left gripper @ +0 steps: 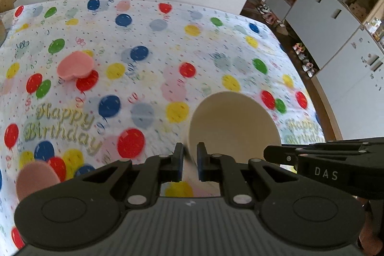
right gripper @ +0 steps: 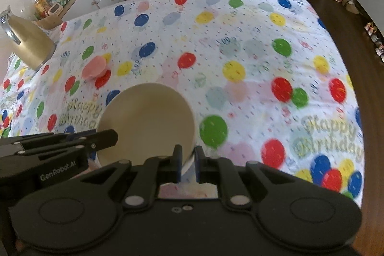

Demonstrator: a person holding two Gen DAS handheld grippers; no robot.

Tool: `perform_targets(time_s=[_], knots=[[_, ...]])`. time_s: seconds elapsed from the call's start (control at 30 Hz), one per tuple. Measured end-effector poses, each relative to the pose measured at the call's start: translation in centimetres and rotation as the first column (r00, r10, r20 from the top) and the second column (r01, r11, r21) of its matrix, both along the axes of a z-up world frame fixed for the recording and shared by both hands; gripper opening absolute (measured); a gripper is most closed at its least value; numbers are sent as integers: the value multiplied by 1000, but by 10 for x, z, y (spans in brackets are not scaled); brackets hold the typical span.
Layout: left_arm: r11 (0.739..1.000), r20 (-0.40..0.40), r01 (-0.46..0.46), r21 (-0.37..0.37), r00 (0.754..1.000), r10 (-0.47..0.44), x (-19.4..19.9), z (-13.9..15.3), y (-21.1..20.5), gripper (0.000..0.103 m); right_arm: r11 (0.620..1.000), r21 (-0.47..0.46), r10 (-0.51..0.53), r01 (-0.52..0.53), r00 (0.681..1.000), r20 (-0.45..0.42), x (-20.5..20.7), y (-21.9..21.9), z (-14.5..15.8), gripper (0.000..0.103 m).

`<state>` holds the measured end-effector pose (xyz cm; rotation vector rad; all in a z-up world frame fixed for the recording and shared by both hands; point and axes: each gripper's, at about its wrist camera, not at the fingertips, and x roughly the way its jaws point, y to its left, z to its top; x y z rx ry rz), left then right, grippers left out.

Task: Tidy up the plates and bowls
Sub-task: 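Lift the cream bowl with both tools and carry it to the stack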

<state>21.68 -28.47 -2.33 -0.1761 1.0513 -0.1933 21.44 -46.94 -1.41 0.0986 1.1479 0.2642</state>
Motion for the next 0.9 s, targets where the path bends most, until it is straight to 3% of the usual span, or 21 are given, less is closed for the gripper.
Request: perform_targets(time_s=[0.4,0.9], knots=[[1000,-26,11,-7,1000,-11,-70,4,-44,11,999,36,12,-11,1000,-25,-63,-51,5,9],[1000,-82,-18,2,996,18,-116,-7,-59,11,997,48,57,-54,997,-48,-97,-66,-3,9]])
